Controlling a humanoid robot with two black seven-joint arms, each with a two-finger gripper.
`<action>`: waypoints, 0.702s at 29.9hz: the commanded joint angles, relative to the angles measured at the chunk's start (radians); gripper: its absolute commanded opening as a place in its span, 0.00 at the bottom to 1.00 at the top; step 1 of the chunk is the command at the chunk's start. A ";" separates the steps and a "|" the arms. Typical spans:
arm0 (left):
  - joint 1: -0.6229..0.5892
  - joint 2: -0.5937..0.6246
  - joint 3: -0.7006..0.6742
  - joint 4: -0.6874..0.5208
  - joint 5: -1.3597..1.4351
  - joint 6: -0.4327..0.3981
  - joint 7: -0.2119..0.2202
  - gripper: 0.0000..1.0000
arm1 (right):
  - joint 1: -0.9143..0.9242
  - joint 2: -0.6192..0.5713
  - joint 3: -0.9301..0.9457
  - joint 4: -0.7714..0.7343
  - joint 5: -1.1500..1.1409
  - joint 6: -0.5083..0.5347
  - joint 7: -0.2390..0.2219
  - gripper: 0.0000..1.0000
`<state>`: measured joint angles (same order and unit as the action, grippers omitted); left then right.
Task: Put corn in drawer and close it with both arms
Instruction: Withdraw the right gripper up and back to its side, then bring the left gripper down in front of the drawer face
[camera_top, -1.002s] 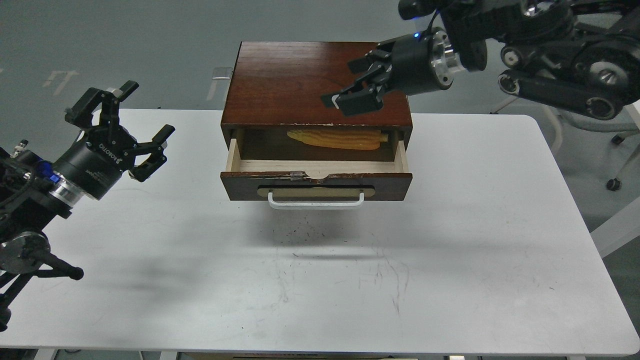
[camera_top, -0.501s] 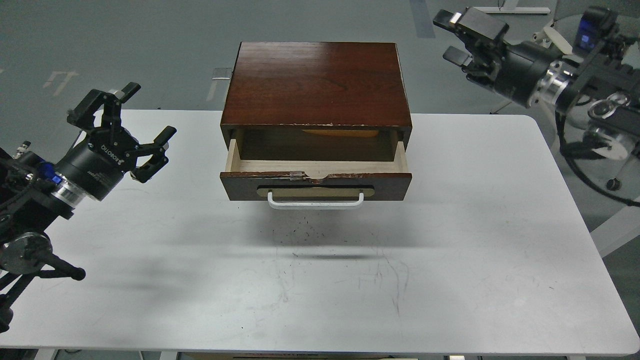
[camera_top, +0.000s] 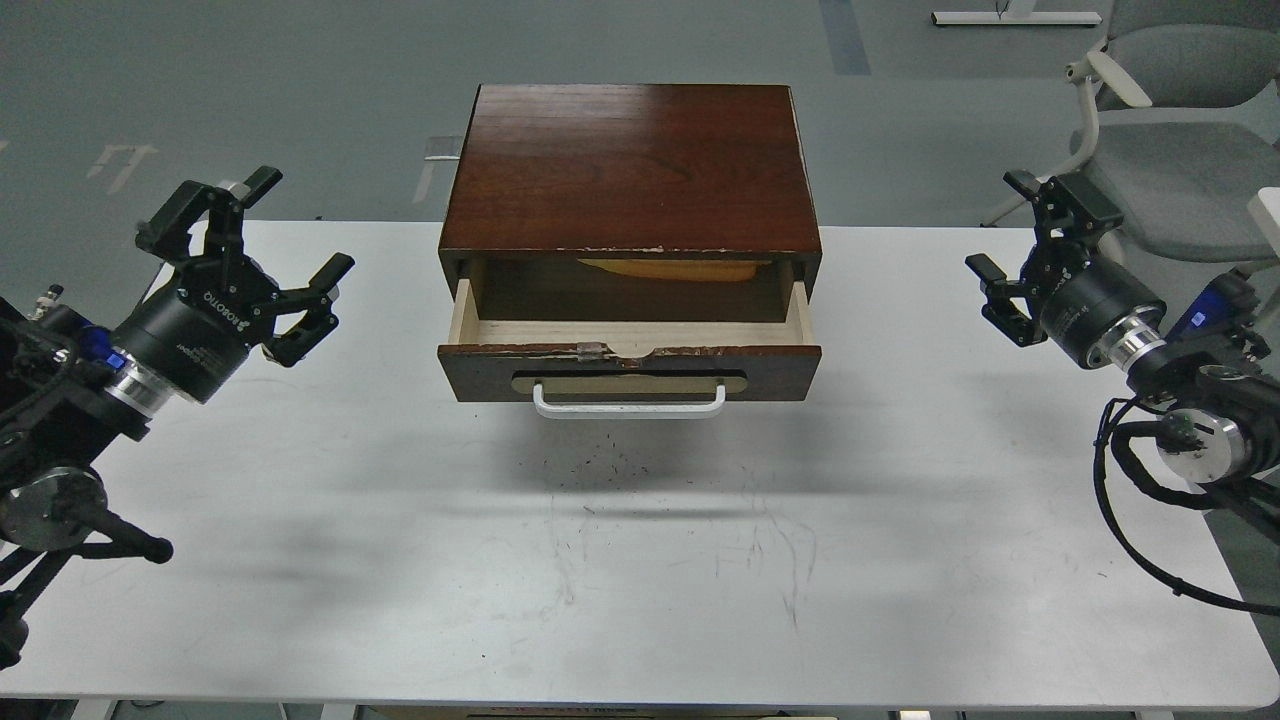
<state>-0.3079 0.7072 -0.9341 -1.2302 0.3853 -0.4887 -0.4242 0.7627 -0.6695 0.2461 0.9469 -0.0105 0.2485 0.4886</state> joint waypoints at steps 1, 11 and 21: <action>0.000 0.003 -0.002 0.000 0.004 0.000 -0.004 1.00 | -0.025 0.005 0.001 -0.007 0.046 0.040 0.000 1.00; -0.094 0.052 -0.023 -0.043 0.007 0.000 -0.031 1.00 | -0.040 0.022 -0.002 -0.005 0.046 0.038 0.000 1.00; -0.206 0.032 -0.015 -0.351 0.494 0.000 -0.031 1.00 | -0.045 0.022 -0.004 0.001 0.044 0.044 0.000 1.00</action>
<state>-0.5087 0.7702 -0.9554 -1.4829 0.7099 -0.4890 -0.4560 0.7182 -0.6463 0.2436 0.9485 0.0352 0.2908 0.4888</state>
